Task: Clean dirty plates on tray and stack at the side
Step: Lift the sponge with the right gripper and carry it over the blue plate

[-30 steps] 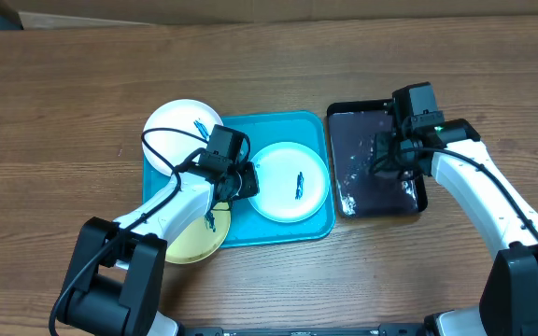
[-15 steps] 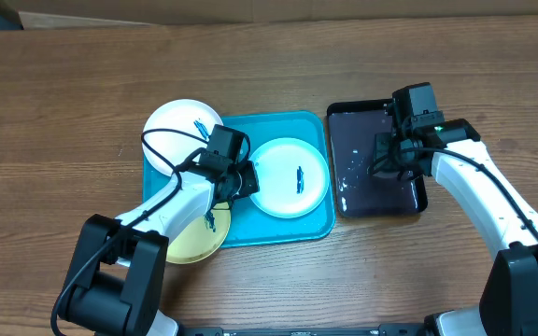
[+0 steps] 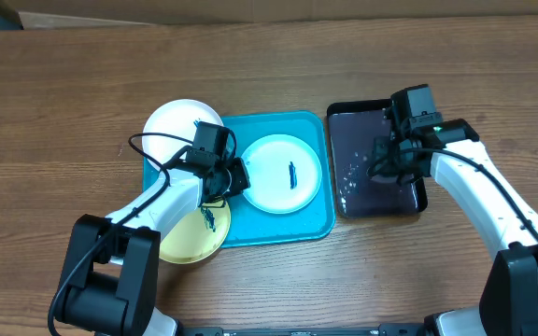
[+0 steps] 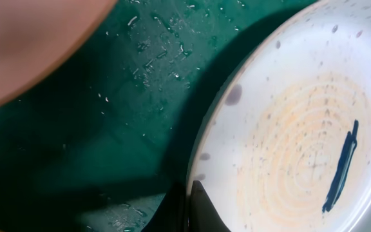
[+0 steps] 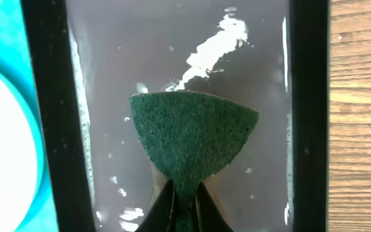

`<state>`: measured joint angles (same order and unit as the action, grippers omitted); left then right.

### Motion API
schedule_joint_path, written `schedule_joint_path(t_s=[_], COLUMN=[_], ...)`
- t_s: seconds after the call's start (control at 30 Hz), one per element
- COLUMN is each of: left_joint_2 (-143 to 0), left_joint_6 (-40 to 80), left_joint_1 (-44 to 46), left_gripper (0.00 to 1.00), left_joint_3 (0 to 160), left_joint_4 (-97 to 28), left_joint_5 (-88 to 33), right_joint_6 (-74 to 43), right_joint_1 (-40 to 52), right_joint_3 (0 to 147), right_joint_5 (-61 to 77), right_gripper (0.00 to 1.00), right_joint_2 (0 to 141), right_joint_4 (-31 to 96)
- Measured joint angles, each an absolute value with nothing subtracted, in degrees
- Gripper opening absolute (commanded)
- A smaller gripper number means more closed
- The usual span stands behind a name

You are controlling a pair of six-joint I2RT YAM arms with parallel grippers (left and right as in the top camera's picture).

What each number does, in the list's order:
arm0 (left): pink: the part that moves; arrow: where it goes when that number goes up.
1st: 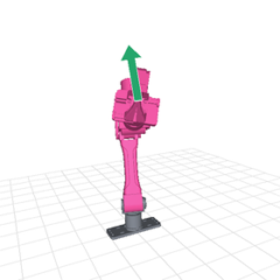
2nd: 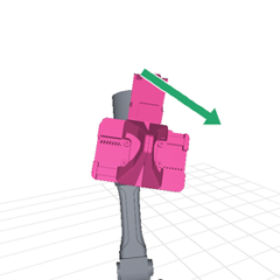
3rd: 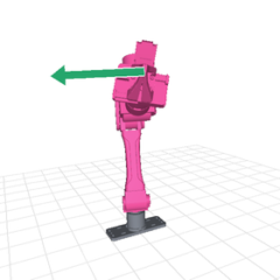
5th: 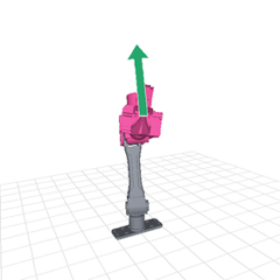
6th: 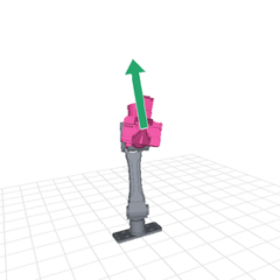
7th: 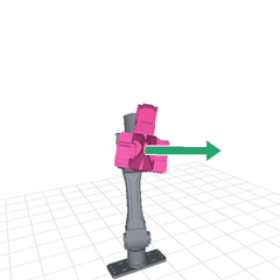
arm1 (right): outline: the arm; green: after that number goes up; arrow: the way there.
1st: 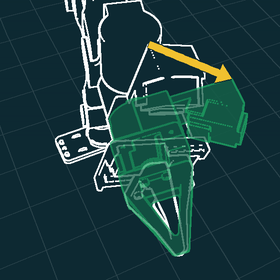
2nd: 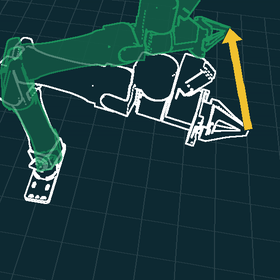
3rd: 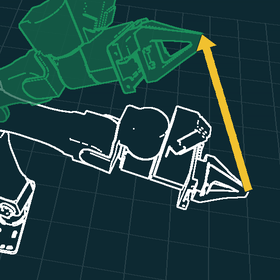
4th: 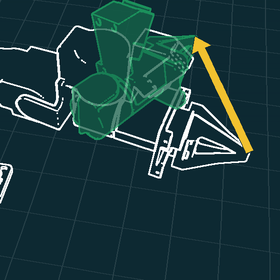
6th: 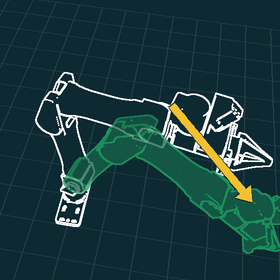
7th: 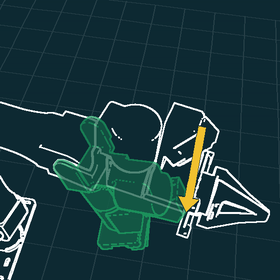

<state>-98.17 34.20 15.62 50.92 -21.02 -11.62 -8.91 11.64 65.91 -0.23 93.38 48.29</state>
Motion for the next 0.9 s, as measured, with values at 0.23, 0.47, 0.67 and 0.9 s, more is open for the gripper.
schedule_joint_path(t_s=[0.23,0.47,0.67,0.9], left_joint_2=[-98.17,-98.17,-98.17,-98.17], left_joint_6=[34.2,34.2,34.2,34.2], left_joint_1=[14.11,13.98,13.98,13.98], left_gripper=[0.04,0.04,0.04,0.04], left_joint_3=[50.92,50.92,50.92,50.92], left_joint_4=[-21.41,-21.41,-21.41,-21.37], left_joint_5=[-13.67,-14.22,-14.37,-14.37], right_joint_6=[-8.91,-8.95,-8.91,-8.97], right_joint_1=[15.03,15.38,15.38,15.44], right_joint_3=[65.91,65.91,66.28,79.05], right_joint_5=[-0.23,-0.89,-1.39,-0.67], right_gripper=[0.05,0.04,0.04,0.04], right_joint_2=[94.26,94.63,94.67,95.15], right_joint_4=[47.05,46.5,45.6,55.83])
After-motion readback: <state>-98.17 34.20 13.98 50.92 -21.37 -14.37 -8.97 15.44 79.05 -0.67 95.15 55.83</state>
